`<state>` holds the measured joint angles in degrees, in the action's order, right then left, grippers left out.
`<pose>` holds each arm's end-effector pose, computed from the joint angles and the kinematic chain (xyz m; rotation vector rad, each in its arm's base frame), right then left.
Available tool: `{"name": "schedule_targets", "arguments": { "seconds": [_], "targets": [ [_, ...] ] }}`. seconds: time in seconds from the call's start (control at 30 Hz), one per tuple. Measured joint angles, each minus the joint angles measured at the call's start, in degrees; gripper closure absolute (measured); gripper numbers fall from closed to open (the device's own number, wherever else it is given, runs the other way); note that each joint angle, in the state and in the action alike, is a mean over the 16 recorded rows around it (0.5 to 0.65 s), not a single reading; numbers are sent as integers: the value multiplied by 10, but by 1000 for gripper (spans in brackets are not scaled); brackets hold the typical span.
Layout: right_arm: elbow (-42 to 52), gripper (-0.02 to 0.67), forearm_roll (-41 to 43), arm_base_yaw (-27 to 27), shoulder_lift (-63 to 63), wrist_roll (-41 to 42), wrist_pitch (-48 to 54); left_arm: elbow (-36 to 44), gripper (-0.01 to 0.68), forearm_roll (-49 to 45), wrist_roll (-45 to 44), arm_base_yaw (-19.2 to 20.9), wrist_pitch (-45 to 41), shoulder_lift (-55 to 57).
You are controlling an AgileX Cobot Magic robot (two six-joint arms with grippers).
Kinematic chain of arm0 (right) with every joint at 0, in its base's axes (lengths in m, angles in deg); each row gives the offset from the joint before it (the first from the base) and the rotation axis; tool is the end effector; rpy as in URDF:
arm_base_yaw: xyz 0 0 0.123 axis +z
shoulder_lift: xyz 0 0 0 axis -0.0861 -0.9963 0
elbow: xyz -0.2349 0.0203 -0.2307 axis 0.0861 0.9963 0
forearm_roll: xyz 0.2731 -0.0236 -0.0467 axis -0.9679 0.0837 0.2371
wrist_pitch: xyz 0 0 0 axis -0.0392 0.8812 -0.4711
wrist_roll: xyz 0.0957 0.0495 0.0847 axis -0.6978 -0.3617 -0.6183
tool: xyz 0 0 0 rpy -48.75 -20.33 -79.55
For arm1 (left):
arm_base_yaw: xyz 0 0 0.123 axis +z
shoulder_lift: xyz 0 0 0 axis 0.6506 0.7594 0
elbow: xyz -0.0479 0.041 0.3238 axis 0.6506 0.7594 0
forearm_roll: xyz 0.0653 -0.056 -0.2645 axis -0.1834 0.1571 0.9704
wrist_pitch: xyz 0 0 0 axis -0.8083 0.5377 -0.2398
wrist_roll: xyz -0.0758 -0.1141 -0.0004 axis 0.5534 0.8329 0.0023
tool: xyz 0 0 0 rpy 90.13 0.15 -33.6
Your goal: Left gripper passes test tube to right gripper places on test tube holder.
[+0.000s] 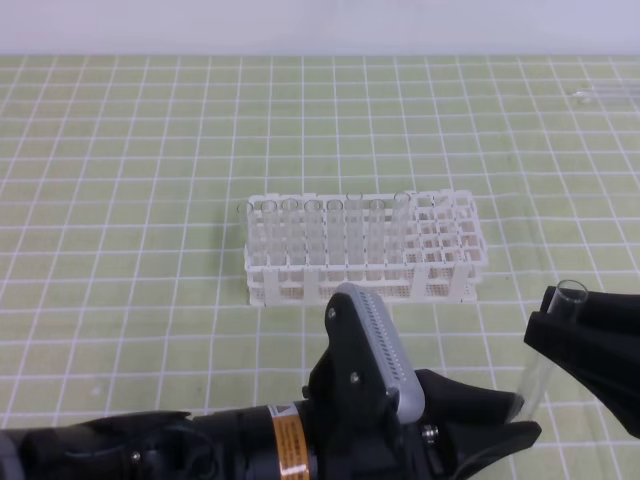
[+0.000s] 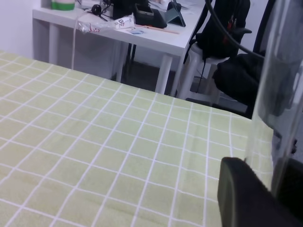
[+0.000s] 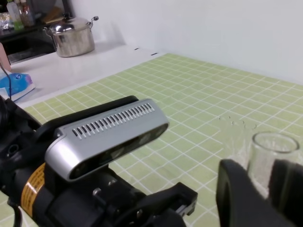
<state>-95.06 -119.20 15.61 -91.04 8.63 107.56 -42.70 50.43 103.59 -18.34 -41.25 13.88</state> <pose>0.1205 0.1255 0.3203 -0.7343 1.6018 0.8787 0.1314 -0.3232 0.2506 1.1080 1.4078 -1.1469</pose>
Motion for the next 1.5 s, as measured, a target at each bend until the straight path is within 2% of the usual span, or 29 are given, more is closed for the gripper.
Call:
{"name": "schedule_targets", "arguments": {
  "seconds": [0.17, 0.47, 0.77, 1.0, 1.3, 1.5],
  "targets": [
    [0, 540, 1, 0, 0, 0, 4, 0, 488, 0, 0, 0, -1, 0],
    [0, 541, 4, 0, 0, -1, -10, 0, 391, 0, 0, 0, 2, -2],
    [0, 541, 5, 0, 0, 9, -62, 0, 377, 0, 1, 5, -46, -29],
    [0, 541, 5, 0, 0, 16, -92, 0, 408, -1, 2, 31, -172, -116],
    [0, 541, 5, 0, 0, 21, -102, 7, 510, -3, 2, 67, -438, -311],
    [0, 541, 5, 0, 0, 24, -104, 38, 580, 9, 2, 73, -570, -450]
  ]
}}
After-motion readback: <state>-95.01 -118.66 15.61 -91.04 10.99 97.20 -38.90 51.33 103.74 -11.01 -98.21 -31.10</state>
